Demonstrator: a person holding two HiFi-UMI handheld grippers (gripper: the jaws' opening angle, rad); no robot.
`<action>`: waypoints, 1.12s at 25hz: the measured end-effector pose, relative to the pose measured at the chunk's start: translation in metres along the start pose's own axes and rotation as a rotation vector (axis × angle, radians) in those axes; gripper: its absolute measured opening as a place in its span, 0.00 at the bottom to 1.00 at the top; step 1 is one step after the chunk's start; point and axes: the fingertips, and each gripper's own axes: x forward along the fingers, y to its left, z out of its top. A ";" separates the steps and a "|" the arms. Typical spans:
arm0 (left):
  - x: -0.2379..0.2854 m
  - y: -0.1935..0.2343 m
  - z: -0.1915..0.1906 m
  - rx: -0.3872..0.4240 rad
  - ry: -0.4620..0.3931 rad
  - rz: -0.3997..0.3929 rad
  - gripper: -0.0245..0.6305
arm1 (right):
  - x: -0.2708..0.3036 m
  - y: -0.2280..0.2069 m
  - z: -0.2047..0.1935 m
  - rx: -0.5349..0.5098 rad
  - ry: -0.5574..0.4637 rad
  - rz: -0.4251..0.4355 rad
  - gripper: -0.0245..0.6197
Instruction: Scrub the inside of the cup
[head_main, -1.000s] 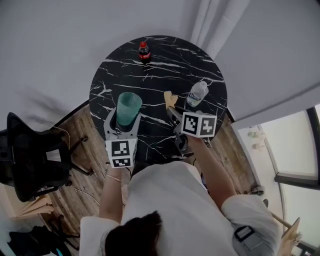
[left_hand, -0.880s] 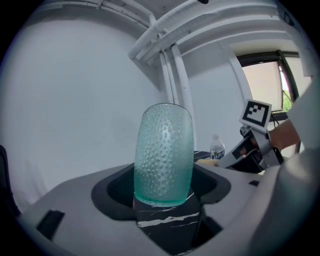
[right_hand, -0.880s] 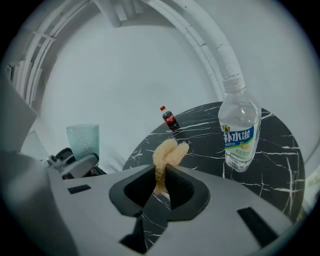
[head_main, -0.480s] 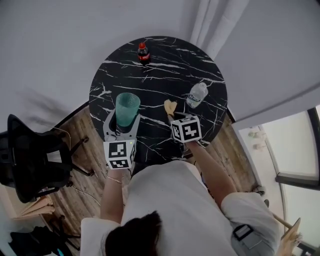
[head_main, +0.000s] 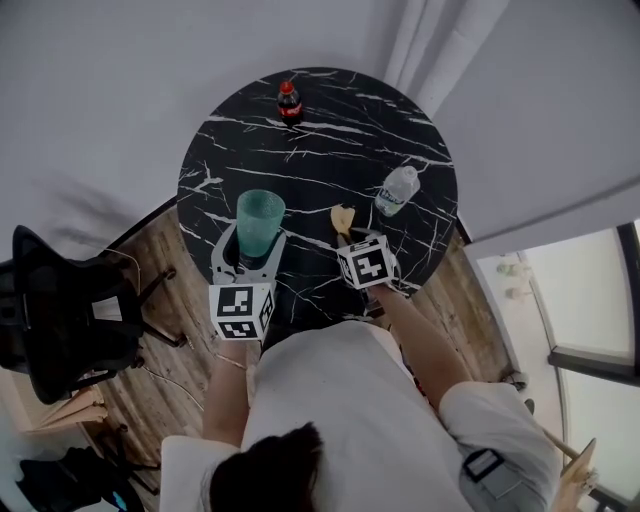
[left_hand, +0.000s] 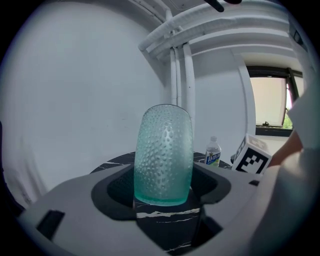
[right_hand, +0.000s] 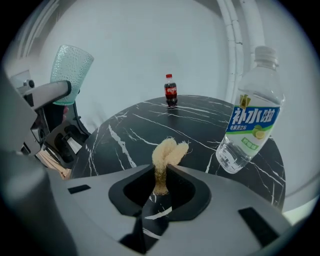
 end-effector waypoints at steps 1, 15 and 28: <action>0.000 -0.001 -0.001 -0.008 0.002 -0.003 0.53 | 0.002 -0.001 -0.001 -0.014 0.006 -0.011 0.15; -0.003 -0.004 -0.011 -0.031 0.018 -0.033 0.53 | 0.016 0.004 -0.026 0.004 0.094 0.002 0.28; -0.006 -0.007 -0.014 -0.043 0.009 -0.041 0.53 | -0.033 -0.001 0.021 0.118 -0.178 0.012 0.36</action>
